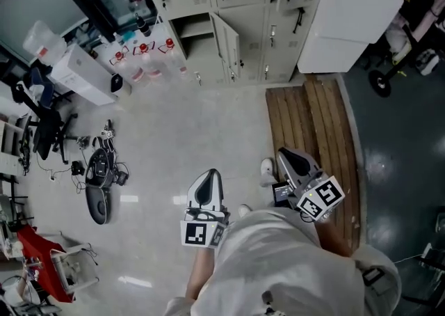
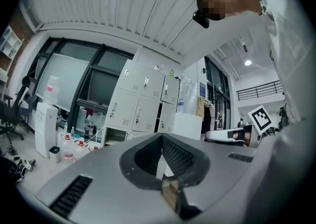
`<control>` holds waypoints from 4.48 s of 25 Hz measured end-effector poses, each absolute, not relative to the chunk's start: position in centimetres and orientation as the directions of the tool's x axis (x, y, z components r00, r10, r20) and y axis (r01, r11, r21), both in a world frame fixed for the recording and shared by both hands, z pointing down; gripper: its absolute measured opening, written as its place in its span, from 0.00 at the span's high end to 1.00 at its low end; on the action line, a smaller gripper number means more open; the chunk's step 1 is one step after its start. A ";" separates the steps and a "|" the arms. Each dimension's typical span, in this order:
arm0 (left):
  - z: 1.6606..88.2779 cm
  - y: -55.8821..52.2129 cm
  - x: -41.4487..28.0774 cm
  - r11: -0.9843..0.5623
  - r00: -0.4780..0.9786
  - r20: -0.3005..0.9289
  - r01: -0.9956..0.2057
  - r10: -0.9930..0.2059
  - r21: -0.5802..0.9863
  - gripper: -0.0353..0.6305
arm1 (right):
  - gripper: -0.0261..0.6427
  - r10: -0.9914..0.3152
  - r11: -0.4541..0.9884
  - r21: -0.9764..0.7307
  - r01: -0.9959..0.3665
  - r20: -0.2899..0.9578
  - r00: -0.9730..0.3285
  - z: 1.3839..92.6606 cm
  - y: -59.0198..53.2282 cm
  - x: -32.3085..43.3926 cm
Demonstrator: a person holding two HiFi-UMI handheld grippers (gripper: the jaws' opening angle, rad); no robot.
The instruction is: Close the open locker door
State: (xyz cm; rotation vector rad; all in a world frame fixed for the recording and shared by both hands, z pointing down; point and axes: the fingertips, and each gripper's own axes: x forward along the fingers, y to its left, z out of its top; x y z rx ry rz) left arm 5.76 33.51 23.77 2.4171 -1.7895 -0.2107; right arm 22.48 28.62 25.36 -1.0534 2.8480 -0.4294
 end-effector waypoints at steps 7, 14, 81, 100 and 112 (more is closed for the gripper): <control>23.4 25.6 6.5 -0.269 0.270 -0.016 -0.950 -0.963 0.157 0.94 | 0.92 -0.608 0.753 -0.292 -0.590 0.034 -0.793 25.5 20.5 22.4; 22.9 18.7 7.8 -0.211 0.210 -0.025 -0.967 -0.977 0.145 0.94 | 0.92 -0.560 0.795 -0.266 -0.545 0.023 -0.828 24.9 12.9 23.3; 33.2 -17.9 5.2 -0.129 0.152 0.136 -0.977 -0.979 0.170 0.94 | 0.92 -0.289 0.903 -0.233 -0.362 0.296 -0.911 41.0 -25.7 18.0; 42.4 -22.9 9.6 -0.184 0.231 0.178 -0.951 -0.956 0.248 0.94 | 0.73 -0.025 0.948 -0.280 -0.149 0.403 -0.915 58.1 -26.5 14.2; 47.1 -23.1 8.4 -0.186 0.244 0.201 -0.945 -0.949 0.269 0.94 | 0.67 0.069 0.986 -0.165 0.003 0.397 -0.915 62.8 -28.1 8.6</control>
